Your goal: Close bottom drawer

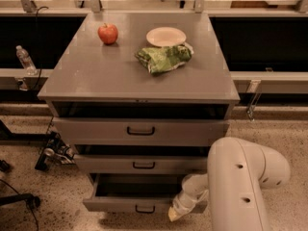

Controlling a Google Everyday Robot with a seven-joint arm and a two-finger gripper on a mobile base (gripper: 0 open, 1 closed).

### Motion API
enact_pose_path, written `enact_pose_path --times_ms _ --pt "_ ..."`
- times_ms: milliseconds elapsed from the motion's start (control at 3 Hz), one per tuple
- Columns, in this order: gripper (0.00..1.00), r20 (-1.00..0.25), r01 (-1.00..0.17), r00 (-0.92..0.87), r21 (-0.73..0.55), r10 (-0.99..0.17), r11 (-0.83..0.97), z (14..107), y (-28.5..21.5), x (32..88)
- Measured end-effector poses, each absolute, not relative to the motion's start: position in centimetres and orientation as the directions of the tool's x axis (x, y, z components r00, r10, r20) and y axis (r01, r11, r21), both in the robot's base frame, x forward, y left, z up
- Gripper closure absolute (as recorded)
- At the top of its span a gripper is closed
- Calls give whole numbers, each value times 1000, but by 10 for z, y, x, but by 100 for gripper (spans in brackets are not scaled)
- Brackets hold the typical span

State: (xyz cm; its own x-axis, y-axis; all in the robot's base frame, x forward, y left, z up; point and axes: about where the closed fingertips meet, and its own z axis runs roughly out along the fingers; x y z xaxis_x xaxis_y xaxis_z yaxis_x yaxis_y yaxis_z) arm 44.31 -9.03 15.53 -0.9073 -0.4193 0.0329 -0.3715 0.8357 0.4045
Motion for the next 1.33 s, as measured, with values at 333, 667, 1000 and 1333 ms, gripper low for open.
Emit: enact_pose_path --times_ms 333,667,1000,1333 --pt "100 -17 -405 -902 383 -432 830 155 -85 461" --pt "100 -70 -429 -898 360 -434 828 158 -82 477" --pt "100 -138 -446 -895 335 -425 830 167 -82 494" --pt "100 -216 -462 -885 305 -412 833 178 -83 517"
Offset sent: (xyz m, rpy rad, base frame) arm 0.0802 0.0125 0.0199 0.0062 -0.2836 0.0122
